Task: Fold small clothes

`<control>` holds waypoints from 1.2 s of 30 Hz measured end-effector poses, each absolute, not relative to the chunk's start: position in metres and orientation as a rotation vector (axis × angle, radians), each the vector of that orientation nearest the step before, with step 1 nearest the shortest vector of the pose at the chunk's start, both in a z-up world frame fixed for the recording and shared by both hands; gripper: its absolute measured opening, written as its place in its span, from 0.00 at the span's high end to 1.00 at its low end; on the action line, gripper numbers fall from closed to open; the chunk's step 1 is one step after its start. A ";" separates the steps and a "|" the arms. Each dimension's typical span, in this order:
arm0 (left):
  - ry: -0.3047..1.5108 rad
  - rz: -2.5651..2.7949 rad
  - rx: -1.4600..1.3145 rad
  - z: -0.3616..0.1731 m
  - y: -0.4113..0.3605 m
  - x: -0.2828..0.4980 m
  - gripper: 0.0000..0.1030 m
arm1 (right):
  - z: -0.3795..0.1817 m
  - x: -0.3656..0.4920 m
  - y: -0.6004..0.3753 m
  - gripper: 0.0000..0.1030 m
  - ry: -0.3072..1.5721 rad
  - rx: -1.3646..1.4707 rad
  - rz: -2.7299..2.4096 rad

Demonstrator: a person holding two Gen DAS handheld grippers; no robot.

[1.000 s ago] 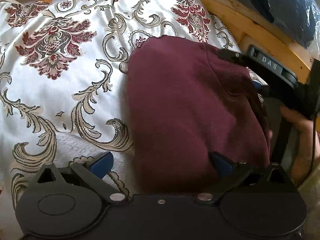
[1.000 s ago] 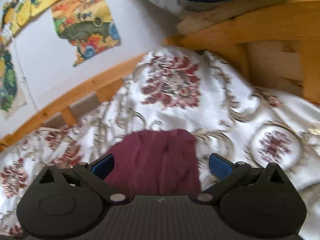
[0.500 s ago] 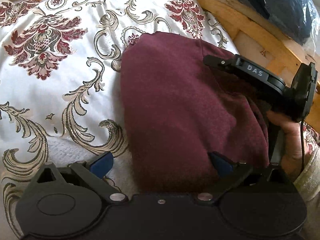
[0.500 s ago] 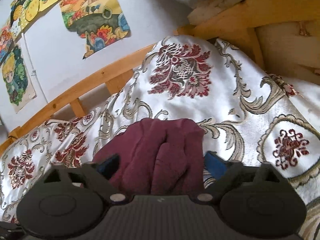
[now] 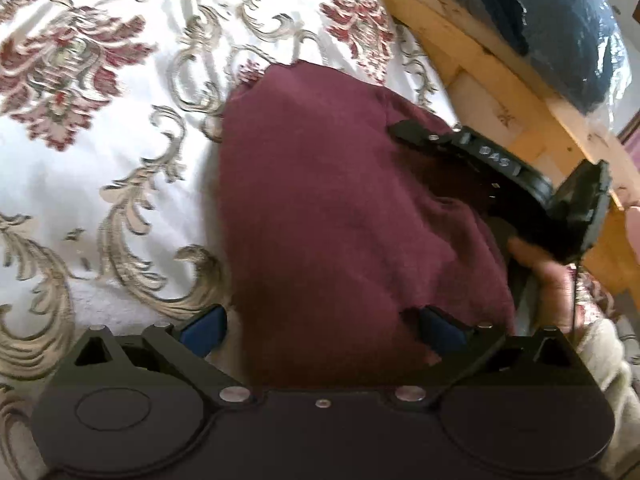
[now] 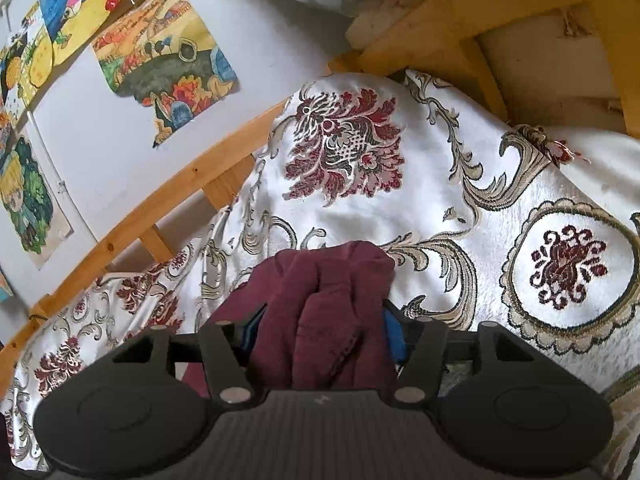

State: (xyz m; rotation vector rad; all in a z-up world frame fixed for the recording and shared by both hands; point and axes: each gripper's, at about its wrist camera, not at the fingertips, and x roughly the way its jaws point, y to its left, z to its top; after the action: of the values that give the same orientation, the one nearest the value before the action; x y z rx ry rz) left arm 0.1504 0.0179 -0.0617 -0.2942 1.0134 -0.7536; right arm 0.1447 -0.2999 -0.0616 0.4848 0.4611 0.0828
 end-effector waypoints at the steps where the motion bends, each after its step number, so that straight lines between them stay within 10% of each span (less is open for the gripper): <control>1: 1.017 -0.770 -0.302 -0.061 0.016 0.151 0.01 | -0.061 0.145 -0.298 0.38 0.464 0.473 0.079; 11: 1.051 -0.783 -0.281 -0.064 0.010 0.156 0.12 | -0.055 0.143 -0.288 0.57 0.494 0.414 0.039; 21: 0.960 -0.771 -0.186 -0.040 0.018 0.138 0.44 | -0.023 0.113 -0.240 0.71 0.321 0.244 0.089; 36: 0.737 -0.696 -0.128 -0.001 0.060 0.165 0.46 | 0.041 0.162 -0.175 0.72 0.239 0.013 0.201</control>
State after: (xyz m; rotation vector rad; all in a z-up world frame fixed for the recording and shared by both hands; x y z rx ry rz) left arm 0.1647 0.0599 -0.0008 -0.1277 0.7374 -0.6964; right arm 0.1615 -0.1755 0.0409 0.0130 0.2394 0.2012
